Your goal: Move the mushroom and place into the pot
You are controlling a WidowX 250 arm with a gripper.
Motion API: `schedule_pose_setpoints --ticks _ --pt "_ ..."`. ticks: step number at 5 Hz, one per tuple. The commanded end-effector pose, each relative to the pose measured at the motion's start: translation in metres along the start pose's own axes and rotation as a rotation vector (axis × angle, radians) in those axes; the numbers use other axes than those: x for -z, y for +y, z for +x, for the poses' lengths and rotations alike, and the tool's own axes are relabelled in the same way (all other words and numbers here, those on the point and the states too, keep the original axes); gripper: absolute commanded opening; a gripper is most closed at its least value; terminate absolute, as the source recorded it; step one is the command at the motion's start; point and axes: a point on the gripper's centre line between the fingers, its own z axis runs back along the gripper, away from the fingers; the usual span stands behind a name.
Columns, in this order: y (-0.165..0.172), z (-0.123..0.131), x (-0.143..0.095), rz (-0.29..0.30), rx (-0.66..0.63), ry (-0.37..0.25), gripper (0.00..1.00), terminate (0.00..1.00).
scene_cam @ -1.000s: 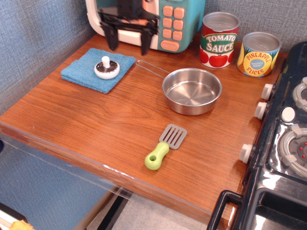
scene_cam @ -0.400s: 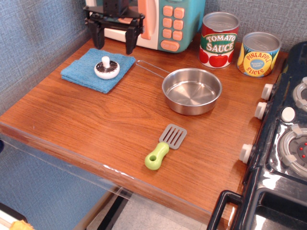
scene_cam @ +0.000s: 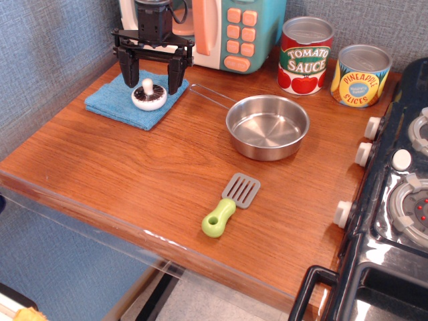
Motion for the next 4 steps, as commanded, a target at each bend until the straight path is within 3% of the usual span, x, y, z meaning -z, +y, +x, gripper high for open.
schedule_pose_setpoints --ticks 1,3,4 --pt "0.015 0.000 -0.012 -0.004 -0.029 -0.033 0.00 0.00" --pt "0.005 -0.001 -0.020 -0.008 0.001 -0.057 0.00 0.00" --pt "-0.015 -0.008 -0.060 -0.020 0.013 -0.177 0.00 0.00"
